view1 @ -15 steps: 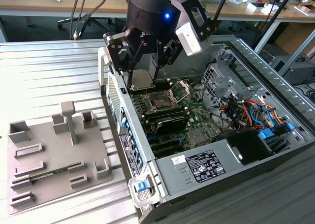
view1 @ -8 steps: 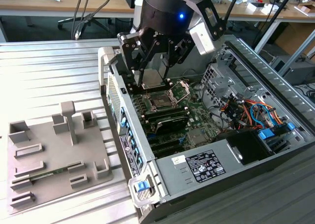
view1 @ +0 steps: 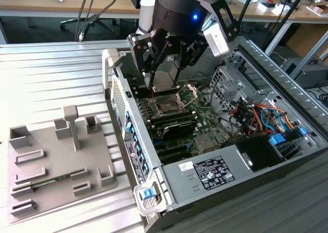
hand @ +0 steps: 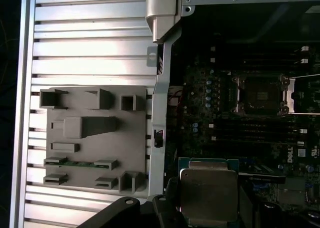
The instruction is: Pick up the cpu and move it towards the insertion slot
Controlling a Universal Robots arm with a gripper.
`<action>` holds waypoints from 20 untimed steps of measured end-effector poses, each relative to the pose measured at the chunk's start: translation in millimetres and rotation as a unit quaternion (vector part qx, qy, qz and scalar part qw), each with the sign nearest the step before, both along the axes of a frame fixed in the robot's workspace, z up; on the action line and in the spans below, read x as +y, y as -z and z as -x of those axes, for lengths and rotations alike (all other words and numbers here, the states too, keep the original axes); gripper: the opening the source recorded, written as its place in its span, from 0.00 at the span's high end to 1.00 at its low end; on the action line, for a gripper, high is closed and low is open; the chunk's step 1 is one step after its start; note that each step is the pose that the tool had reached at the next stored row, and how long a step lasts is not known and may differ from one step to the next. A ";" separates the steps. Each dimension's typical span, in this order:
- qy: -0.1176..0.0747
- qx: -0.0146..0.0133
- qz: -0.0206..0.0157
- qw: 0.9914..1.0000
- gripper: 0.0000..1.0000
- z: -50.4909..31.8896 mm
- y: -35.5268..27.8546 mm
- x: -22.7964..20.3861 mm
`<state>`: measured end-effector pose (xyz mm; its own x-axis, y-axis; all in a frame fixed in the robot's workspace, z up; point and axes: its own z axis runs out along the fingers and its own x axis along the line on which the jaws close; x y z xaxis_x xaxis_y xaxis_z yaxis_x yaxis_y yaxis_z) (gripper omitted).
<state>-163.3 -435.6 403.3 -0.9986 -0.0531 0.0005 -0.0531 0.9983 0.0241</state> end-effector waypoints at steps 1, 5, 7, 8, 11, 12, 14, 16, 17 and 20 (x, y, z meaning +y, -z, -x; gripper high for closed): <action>0.000 0.000 0.000 1.000 0.45 -0.8 0.0 0.0; 0.000 0.000 0.000 1.000 0.45 -3.6 0.0 0.0; 0.000 0.000 0.000 1.000 0.45 -5.2 0.0 0.0; 0.000 0.000 0.000 1.000 0.45 -6.3 0.0 0.0; 0.000 0.000 0.000 1.000 0.45 -9.8 0.0 0.0; 0.000 0.000 0.000 1.000 0.45 -11.1 0.0 0.0; 0.000 0.000 0.000 1.000 0.45 -13.0 0.0 0.0; 0.000 0.000 0.000 1.000 0.45 -14.4 0.0 0.0; 0.000 0.000 0.000 1.000 0.45 -14.9 0.0 0.0; 0.000 0.000 0.000 1.000 0.45 -17.1 0.0 0.0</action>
<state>-146.2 -435.6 403.3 -0.9986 -0.0531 0.0005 -0.0530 0.9983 0.0242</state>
